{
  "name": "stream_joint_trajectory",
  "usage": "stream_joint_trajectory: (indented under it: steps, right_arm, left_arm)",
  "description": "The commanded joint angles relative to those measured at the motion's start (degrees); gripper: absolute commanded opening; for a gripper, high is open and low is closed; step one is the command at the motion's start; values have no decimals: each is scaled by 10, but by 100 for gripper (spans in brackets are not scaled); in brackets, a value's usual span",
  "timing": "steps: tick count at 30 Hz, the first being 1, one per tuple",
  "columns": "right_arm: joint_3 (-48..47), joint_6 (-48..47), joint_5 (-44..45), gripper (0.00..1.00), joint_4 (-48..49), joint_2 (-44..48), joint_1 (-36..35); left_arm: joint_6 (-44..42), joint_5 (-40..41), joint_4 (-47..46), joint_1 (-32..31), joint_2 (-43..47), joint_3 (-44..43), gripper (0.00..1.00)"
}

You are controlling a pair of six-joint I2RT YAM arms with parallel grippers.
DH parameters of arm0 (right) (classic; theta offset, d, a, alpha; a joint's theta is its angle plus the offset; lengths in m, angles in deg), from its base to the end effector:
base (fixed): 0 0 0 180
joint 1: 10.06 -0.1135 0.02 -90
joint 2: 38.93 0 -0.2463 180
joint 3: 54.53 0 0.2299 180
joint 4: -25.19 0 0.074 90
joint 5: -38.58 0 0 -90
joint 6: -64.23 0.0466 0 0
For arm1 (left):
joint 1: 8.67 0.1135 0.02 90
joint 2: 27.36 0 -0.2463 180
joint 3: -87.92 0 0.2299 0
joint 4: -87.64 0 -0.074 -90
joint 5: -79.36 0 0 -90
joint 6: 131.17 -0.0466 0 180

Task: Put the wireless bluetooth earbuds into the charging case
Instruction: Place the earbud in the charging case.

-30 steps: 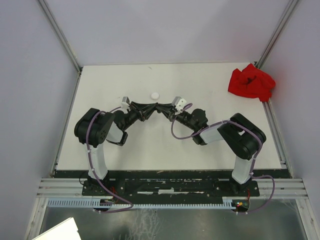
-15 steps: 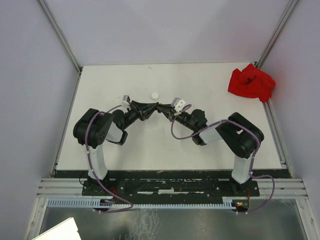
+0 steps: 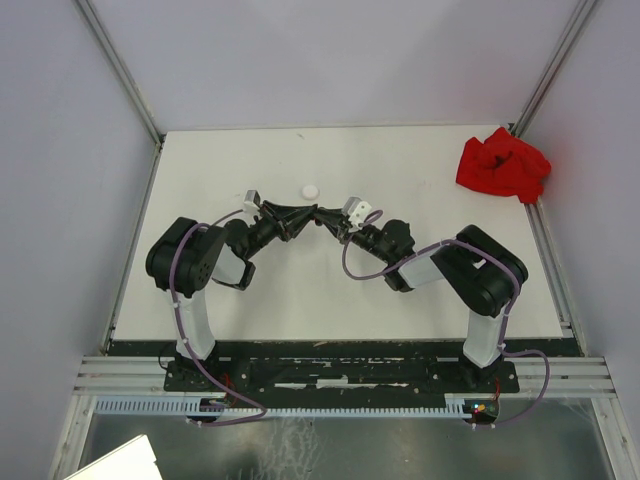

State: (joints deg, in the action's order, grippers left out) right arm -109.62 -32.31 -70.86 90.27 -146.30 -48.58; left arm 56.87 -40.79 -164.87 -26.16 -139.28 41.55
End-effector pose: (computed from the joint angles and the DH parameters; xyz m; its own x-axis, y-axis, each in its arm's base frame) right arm 0.2635 0.2296 0.1928 0.2680 0.0761 -0.9604 -0.8160 0.5479 -0.1843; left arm 0.2987 -0.1187 0.1466 -0.7443 -0.6632 0.0786 0.0116 -0.1305 -0.9914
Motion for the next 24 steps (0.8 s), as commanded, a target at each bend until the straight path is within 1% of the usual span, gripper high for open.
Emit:
stream_joint_trajectory:
  steps: [1,6,14,24]
  right_arm:
    - [11,-10,-6,1,25,3,-1]
    - [15,-12,-5,2,25,7,-1]
    - [23,-15,-2,2,25,17,-2]
    - [37,-12,5,5,25,25,-2]
  left_arm:
    - [37,-2,-90,-3,24,-8,3]
    - [56,2,-113,-4,12,-8,3]
    - [60,4,-115,-3,7,-10,3]
    - [61,5,-114,-3,4,-12,3]
